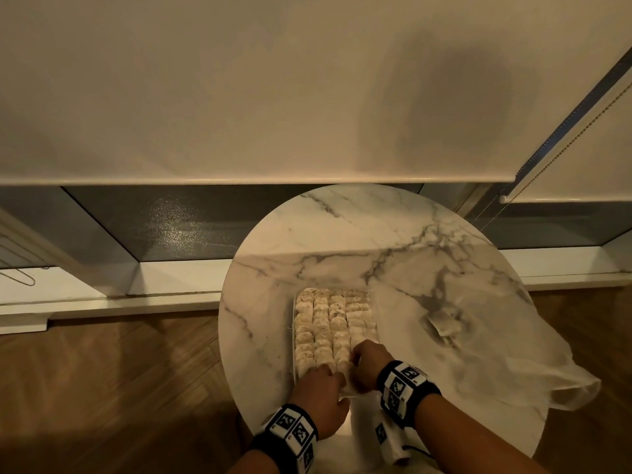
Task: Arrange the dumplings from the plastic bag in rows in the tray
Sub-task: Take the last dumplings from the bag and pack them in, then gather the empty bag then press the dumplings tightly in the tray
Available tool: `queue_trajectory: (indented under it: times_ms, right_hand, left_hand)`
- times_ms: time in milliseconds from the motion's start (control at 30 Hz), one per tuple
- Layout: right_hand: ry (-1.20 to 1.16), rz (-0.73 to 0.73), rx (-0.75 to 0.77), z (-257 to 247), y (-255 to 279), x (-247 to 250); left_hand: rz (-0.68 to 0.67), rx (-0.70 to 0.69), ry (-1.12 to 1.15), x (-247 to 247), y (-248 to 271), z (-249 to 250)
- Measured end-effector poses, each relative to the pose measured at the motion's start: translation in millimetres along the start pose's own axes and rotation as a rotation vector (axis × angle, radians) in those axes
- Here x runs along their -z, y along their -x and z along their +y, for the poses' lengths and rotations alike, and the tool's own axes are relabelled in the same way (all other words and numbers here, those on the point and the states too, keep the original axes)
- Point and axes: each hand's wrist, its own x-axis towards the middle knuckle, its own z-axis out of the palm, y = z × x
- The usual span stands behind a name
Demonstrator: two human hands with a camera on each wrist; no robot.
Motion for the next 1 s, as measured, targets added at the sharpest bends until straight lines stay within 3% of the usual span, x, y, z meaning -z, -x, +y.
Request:
queue_trajectory:
  times_ms: [133,300,700,1000]
  right_hand:
    - [-0.029,-0.019,-0.024,0.0,-0.8,-2.2]
    - [-0.029,-0.029,0.002,3.2,0.1,-2.0]
    - [-0.157,0.132,0.033,7.9,2.5,-6.4]
    - [-0.635,0.248,0.123,28.8,19.9,16.1]
  left_hand:
    - [0.031,-0.009,-0.032,0.4,1.2,3.1]
    - [-0.069,0.005,-0.088,-1.9,1.6,2.9]
    - [-0.11,0.023,-0.142,-3.6,3.7,11.8]
    - [-0.076,0.067,-0.148,-1.6,7.8,22.3]
